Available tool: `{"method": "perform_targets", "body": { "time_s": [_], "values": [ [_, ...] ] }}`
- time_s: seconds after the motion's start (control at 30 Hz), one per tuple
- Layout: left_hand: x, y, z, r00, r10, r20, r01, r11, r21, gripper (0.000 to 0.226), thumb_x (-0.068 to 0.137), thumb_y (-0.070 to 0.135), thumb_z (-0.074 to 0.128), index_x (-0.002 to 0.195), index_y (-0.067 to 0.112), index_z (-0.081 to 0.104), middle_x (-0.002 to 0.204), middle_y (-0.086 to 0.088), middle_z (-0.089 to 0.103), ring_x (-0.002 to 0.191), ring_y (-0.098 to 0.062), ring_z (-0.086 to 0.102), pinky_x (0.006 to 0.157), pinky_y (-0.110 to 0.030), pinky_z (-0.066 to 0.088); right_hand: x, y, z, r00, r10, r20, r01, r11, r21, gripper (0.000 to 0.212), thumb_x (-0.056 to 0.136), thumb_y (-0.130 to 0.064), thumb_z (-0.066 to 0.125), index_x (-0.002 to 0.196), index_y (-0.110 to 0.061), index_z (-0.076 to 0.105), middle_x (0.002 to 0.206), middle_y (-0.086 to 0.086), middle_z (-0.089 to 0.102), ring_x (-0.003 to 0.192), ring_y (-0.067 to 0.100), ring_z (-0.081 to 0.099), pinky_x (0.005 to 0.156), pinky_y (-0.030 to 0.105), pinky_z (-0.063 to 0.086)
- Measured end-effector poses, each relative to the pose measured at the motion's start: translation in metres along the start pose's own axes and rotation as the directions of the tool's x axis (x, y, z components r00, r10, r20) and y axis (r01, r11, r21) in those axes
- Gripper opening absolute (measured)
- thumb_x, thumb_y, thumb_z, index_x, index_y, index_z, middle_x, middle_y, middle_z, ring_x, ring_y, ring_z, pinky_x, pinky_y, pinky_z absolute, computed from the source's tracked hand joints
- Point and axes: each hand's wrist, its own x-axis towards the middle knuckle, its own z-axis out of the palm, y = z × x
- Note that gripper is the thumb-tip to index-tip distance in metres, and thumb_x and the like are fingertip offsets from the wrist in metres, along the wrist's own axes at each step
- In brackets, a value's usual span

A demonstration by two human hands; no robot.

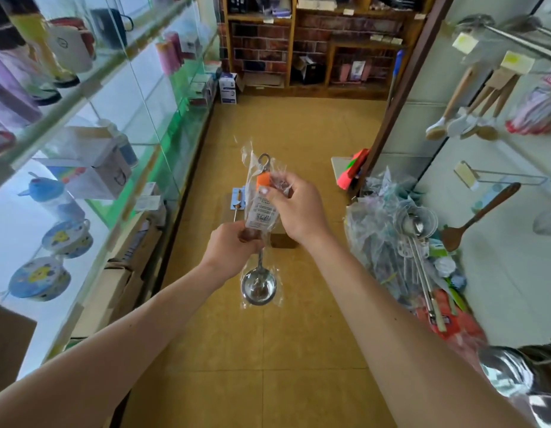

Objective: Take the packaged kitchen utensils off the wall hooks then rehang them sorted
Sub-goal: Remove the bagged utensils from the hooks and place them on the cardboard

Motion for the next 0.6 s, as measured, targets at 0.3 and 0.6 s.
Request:
{"method": "perform_targets", "body": {
  "time_s": [0.3, 0.6],
  "values": [
    [0.068, 0.009, 0.008, 1.000, -0.001, -0.010, 0.002, 1.000, 0.021, 0.004, 0.084, 0.015, 0.073, 0.087, 0.016, 0.072, 0.080, 0.002, 0.072, 0.079, -0.025, 0.069, 0.072, -0.037, 0.057, 0.064, 0.017, -0.003, 1.000, 0.012, 0.027, -0.013, 0.999, 0.041, 0.025, 0.089, -0.035, 0.069, 0.110, -0.020, 0.070, 0.096, -0.007, 0.069, 0.090, 0.013, 0.063, 0.084, 0.041, 0.053],
    [0.149, -0.005, 0.000, 1.000, -0.002, 0.030, 0.002, 1.000, -0.002, 0.008, 0.085, 0.017, 0.073, 0.092, 0.020, 0.072, 0.084, 0.004, 0.072, 0.081, -0.016, 0.069, 0.076, -0.033, 0.058, 0.129, 0.031, 0.022, 1.000, 0.018, 0.015, -0.019, 0.996, 0.086, 0.022, 0.093, -0.025, 0.068, 0.111, -0.014, 0.069, 0.098, -0.005, 0.067, 0.080, -0.006, 0.057, 0.066, 0.013, 0.045]
  ]
}}
